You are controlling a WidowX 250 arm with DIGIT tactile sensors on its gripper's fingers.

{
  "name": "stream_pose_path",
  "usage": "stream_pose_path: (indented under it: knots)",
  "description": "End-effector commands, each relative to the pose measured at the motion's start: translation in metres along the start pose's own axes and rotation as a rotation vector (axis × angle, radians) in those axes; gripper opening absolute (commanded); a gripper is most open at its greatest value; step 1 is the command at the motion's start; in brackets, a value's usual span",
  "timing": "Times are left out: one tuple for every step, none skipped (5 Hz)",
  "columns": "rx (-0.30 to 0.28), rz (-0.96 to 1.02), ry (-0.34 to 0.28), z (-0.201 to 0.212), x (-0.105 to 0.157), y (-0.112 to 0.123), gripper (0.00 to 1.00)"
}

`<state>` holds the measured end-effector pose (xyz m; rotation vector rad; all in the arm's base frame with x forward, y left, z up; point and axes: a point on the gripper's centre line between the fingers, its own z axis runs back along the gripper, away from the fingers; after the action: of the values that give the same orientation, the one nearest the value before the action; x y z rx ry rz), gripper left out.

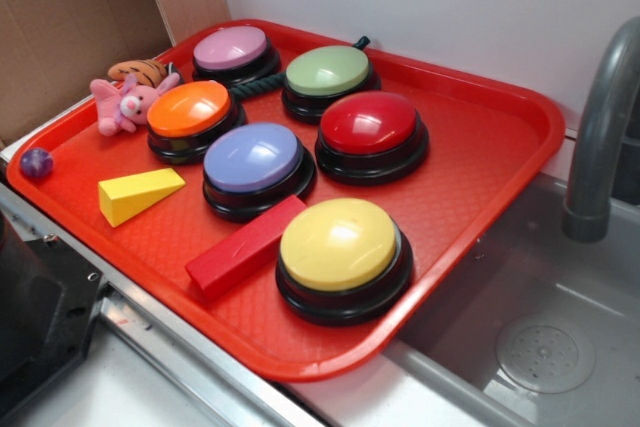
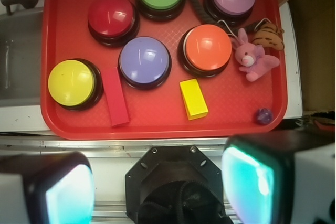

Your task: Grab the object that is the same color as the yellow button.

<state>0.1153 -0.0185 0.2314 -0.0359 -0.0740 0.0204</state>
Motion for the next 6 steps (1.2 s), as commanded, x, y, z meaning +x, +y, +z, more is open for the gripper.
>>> stream_pose_path:
  knots:
    - [0.034, -0.061, 0.007, -0.056, 0.029, 0.016, 1.00]
    - [0.009, -0.076, -0.032, -0.098, 0.037, 0.035, 1.00]
    - [0.035, -0.087, -0.050, -0.131, 0.037, 0.045, 1.00]
    - [0.031, -0.069, -0.025, -0.164, 0.029, 0.058, 1.00]
    - [0.028, -0.048, 0.016, -0.193, 0.024, 0.062, 1.00]
    - [0.033, -0.036, 0.067, -0.210, 0.017, 0.063, 1.00]
